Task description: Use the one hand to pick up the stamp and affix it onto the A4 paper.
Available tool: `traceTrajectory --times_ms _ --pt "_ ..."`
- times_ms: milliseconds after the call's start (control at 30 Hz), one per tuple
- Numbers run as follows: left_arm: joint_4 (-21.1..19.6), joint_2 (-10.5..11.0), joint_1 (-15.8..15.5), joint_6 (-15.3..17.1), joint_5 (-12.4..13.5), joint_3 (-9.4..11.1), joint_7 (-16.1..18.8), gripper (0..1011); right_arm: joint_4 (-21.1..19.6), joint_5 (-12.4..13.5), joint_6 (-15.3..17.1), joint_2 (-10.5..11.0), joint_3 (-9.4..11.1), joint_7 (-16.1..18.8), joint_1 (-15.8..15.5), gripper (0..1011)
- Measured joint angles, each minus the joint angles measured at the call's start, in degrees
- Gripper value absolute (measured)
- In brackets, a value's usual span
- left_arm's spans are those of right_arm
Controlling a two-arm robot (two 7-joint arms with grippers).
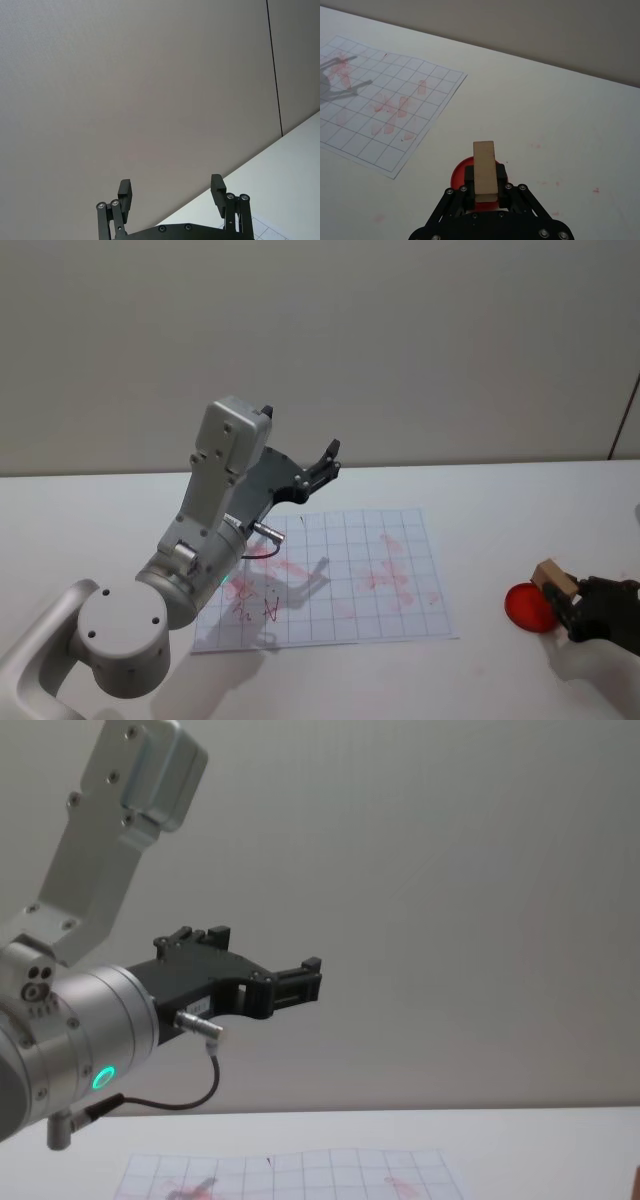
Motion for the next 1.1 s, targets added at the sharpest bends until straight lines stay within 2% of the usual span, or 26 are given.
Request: traceTrajectory --times_ms 267,633,700,800,900,933,967,1000,1100 --pt "0.0 0.0 0.0 0.0 0.0 0.0 0.0 1001 1.48 -1.27 1.71 -0.36 -0.5 1.06 1.1 220" --pt "0.0 0.0 0.0 0.0 0.0 0.0 0.0 1001 4.92 -4.1 2.59 -2.25 -1.9 3.41 4.36 222" --pt "0.0 0.0 0.0 0.0 0.0 0.0 0.0 1001 5.39 -4.53 2.69 -2.52 -2.1 3.74 4.81 253" --pt "0.0 0.0 0.0 0.0 0.0 0.0 0.0 1001 5.92 -4.96 2.79 -2.83 -2.31 4.09 5.3 378" --pt "0.0 0.0 0.0 0.0 0.0 0.0 0.0 1001 6.32 -5.28 2.87 -3.06 -2.48 4.37 5.67 419" --pt "0.0 0.0 0.0 0.0 0.0 0.0 0.0 1001 6.41 -5.36 2.89 -3.1 -2.52 4.41 5.76 499" --pt "0.0 0.0 0.0 0.0 0.0 0.0 0.0 1001 6.49 -5.41 2.9 -3.15 -2.55 4.46 5.84 519" --pt "0.0 0.0 0.0 0.0 0.0 0.0 0.0 1001 6.64 -5.54 2.92 -3.23 -2.6 4.57 5.98 580" --pt "0.0 0.0 0.0 0.0 0.0 0.0 0.0 1001 6.8 -5.68 2.95 -3.33 -2.68 4.69 6.15 641"
